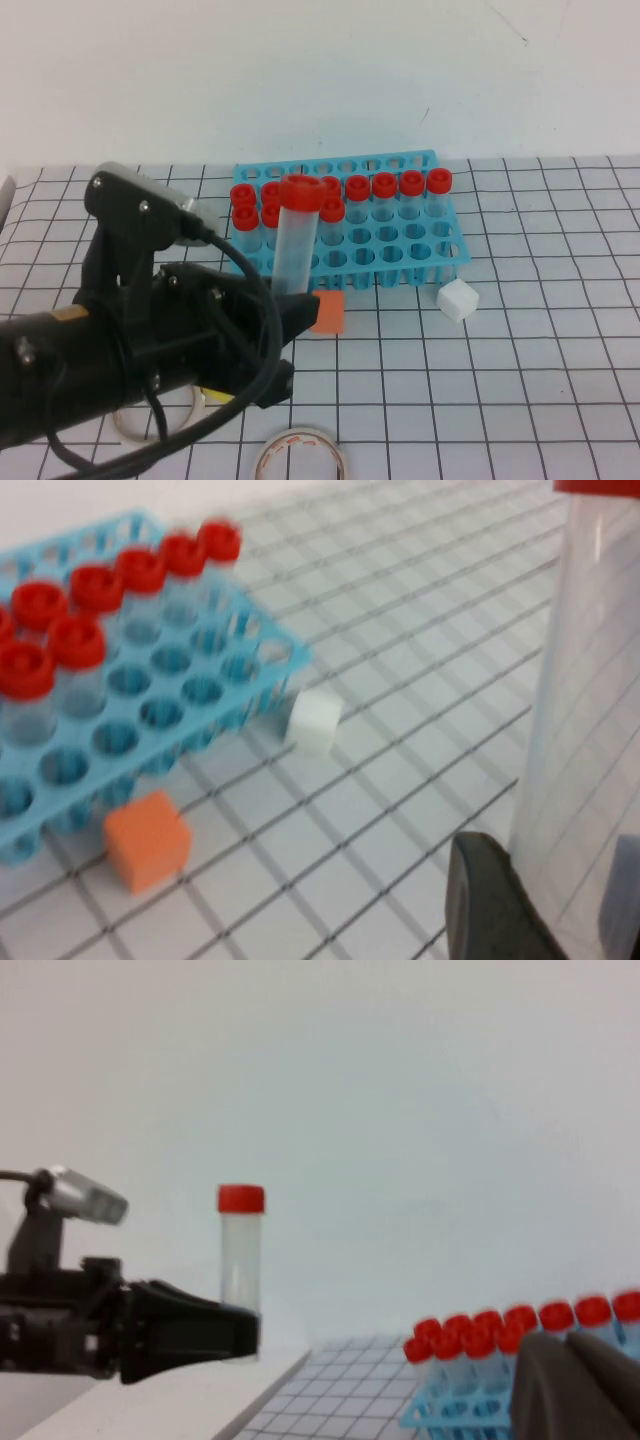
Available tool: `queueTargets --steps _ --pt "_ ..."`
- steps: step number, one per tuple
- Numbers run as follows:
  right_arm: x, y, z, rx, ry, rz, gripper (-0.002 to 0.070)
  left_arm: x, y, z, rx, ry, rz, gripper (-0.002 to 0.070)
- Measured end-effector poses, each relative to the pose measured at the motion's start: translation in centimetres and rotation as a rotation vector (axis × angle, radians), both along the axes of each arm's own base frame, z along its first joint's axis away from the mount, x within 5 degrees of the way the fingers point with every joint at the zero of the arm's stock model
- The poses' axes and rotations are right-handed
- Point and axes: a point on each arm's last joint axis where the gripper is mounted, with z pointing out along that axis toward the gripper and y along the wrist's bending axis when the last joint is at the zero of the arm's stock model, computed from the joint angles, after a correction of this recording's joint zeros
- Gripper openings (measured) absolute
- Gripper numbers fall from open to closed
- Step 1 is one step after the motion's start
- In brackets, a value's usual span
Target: Place the test tubes
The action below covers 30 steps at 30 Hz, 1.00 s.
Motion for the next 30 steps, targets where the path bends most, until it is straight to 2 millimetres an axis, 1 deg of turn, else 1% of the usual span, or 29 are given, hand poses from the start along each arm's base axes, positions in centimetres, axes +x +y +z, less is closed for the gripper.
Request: queueTargets --steps 2,5,7,9,11,15,18,22,26,30 --pt "-0.2 0.0 1.1 -0.013 -0.033 -0.002 -0.0001 0.0 -0.1 0.3 -0.039 -0.013 -0.001 0.0211" --pt "0.5 0.1 2.3 -0.015 -0.001 0.012 0.0011 0.1 -0.3 0.8 -0.079 -0.052 -0.003 0.0211" --pt "1.7 0.2 3.2 -0.029 0.047 0.05 0.006 0.2 -0.3 1.2 -0.11 -0.085 -0.003 0.0211" --pt "2.5 0.5 3.9 -0.053 0.056 0.093 0.0111 0.3 -0.3 1.4 -0.122 -0.105 -0.004 0.0211" --pt "3.4 0.8 4.6 -0.082 0.053 0.156 0.0165 0.3 -0.4 1.5 -0.126 -0.121 -0.005 0.0211" --pt "5.8 1.3 5.8 -0.148 0.058 0.273 0.0271 0.3 -0.3 1.5 -0.122 -0.144 -0.007 0.0211" --pt "7.5 1.6 6.9 -0.178 0.046 0.35 0.0326 0.3 -0.3 1.5 -0.123 -0.147 -0.004 0.0211" --pt "9.8 1.7 8.3 -0.19 0.035 0.424 0.0347 0.4 -0.3 1.4 -0.104 -0.168 -0.012 0.0211" --pt "12.0 2.1 9.5 -0.218 0.008 0.469 0.0351 0.7 -0.7 0.9 -0.073 -0.173 -0.039 0.0211" --pt "13.9 3.8 10.2 -0.253 -0.012 0.538 0.0353 1.2 -1.5 -0.2 -0.068 -0.131 -0.082 0.0211"
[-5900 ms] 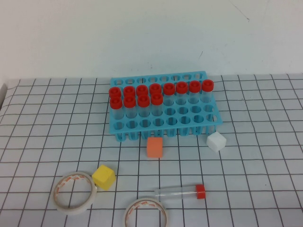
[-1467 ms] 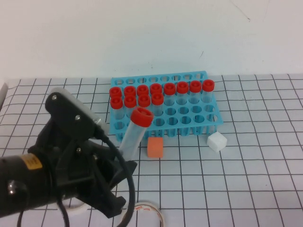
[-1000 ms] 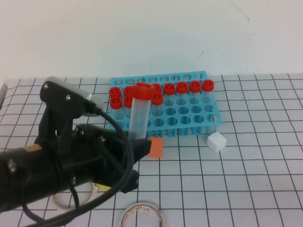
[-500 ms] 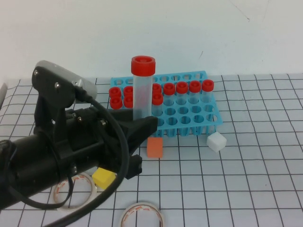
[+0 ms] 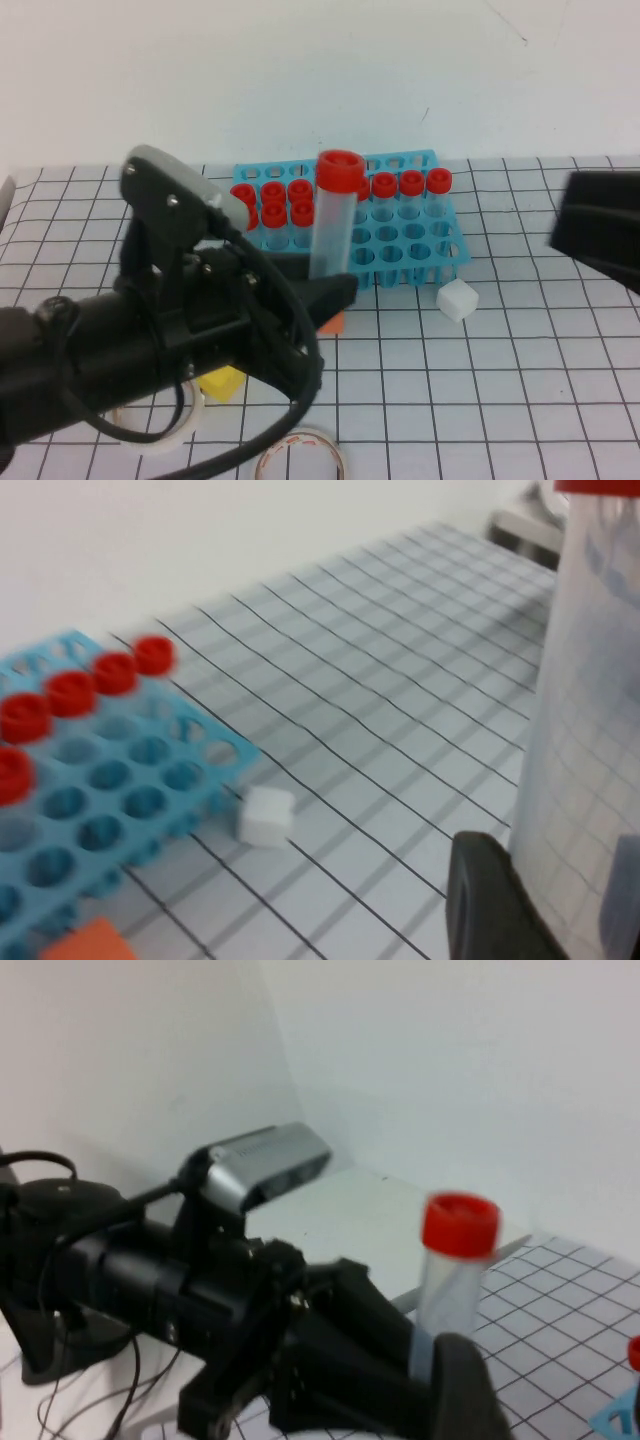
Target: Place the test tubes
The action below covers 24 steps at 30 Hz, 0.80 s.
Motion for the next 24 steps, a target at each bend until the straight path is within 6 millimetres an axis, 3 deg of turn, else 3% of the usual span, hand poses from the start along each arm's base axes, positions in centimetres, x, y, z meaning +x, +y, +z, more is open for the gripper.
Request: queueTargets --steps 11,19,24 --pt "5.4 6.6 -1.2 -0.096 0.045 0.105 0.0354 0.7 -1.1 -1.8 0.017 0.066 -0.069 0.0211" --pt "8.3 9.5 -1.9 -0.111 0.072 0.151 0.0354 0.9 -1.0 -1.8 0.034 0.058 -0.039 0.0211" --pt "9.0 10.5 -2.4 -0.114 0.084 0.176 0.0354 1.1 -0.8 -1.9 0.048 0.049 -0.019 0.0211"
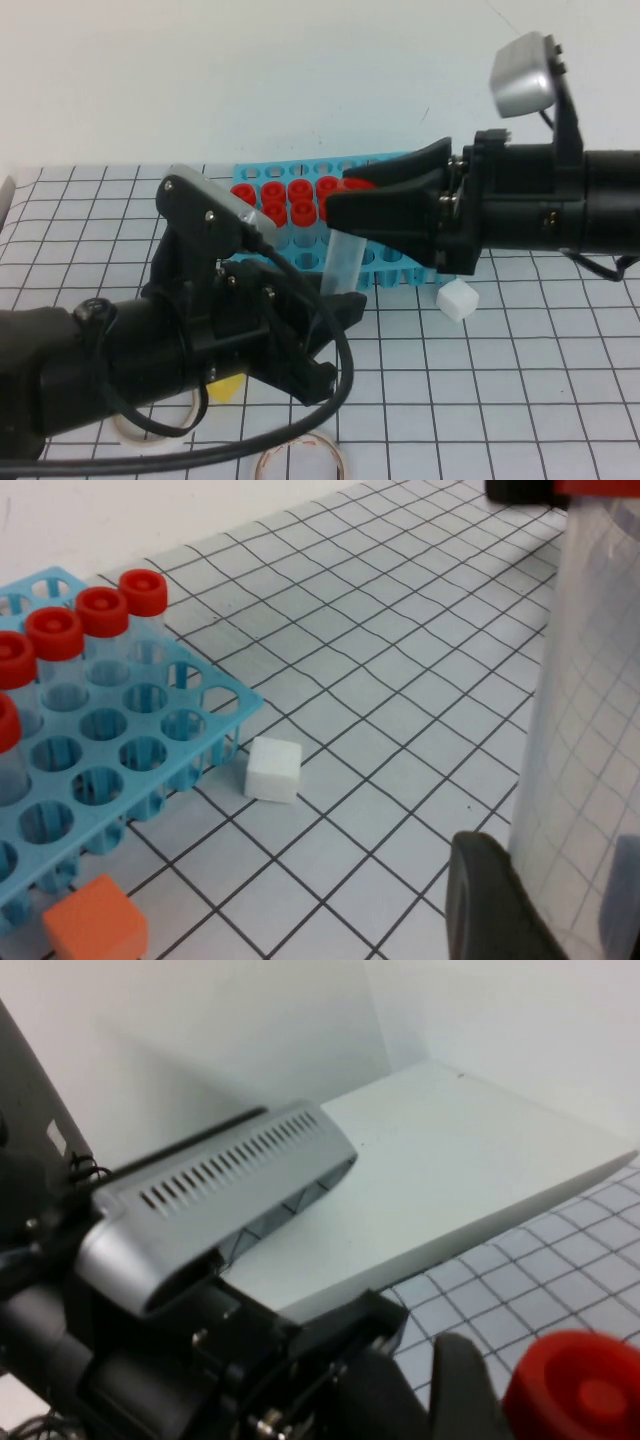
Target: Place the test tubes
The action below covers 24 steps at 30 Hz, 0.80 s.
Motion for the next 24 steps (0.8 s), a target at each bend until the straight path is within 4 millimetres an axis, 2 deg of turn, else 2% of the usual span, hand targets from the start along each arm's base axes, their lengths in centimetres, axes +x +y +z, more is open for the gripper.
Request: queueTargets --steps 5,11,24 --pt "0.4 0.3 -0.8 -0.009 0.023 0.007 0.0345 0.3 0.4 0.0 0.004 -0.002 0.024 0.0211" --pt "0.5 0.4 -1.0 -0.01 0.03 0.011 0.0289 0.4 0.4 0.0 0.007 -0.003 0.029 0.0211" --pt "0.6 0.5 -1.3 -0.025 0.029 0.025 0.0286 0.8 -0.3 -1.1 -0.002 0.051 -0.012 0.0211"
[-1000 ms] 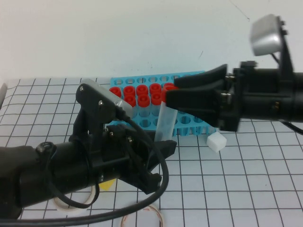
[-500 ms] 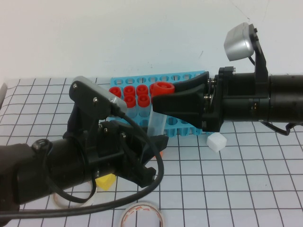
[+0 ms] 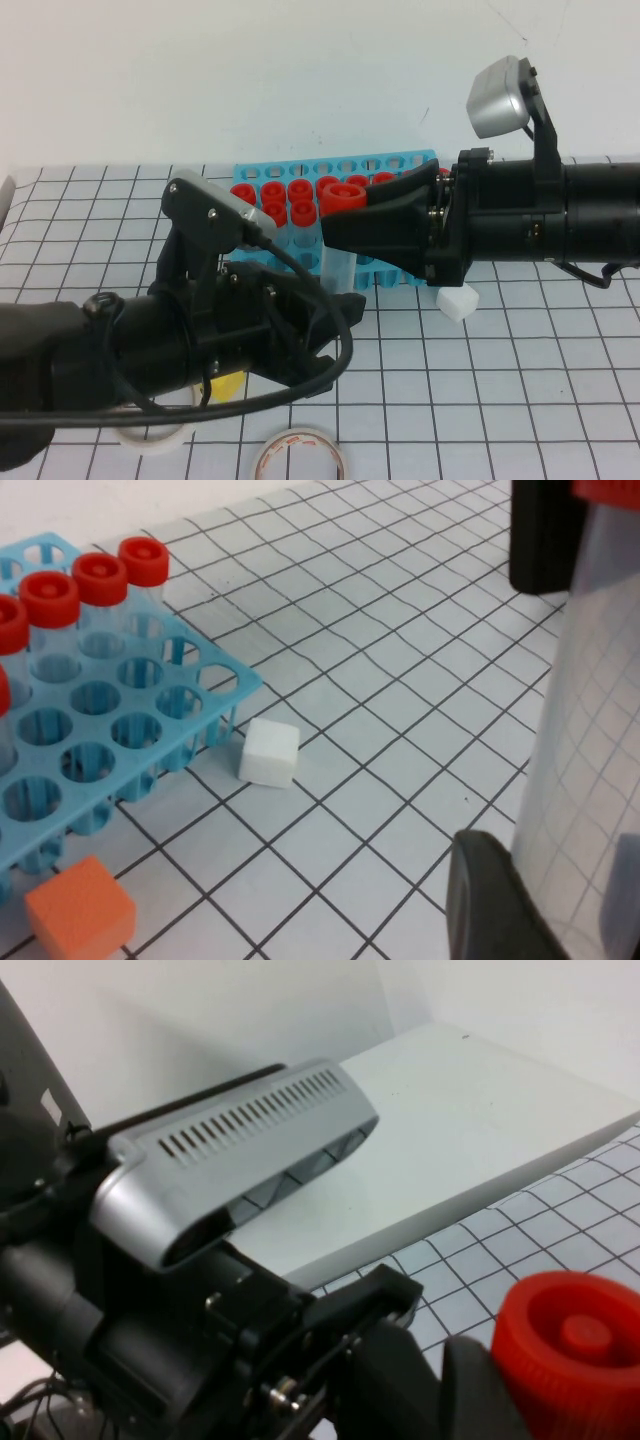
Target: Place the test tubes
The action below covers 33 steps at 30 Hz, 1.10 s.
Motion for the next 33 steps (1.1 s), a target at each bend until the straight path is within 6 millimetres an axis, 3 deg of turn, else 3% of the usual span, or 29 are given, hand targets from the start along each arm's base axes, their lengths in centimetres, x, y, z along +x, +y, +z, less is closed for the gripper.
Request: queueTargets --steps 11,18,25,28,33 --pt "0.0 0.0 0.0 -0.01 -0.027 0.008 0.0286 0.2 0.0 -0.1 0.05 -0.084 -0.041 0.0218" --pt "0.3 -0.1 0.1 -0.01 -0.054 -0.024 0.0286 -0.4 0.6 1.1 0.085 -0.17 -0.031 0.0456" --pt "1.0 -0.8 0.2 -0.039 -0.086 -0.089 0.0286 -2.1 4.2 4.3 0.151 -0.338 0.196 0.0482" --pt "1.4 -1.9 0.7 -0.036 -0.104 -0.132 0.0286 -3.9 6.3 5.3 0.146 -0.398 0.303 0.0429" --pt "1.8 -3.2 1.3 -0.031 -0.12 -0.172 0.0286 -7.6 9.6 4.6 0.124 -0.446 0.429 0.0136"
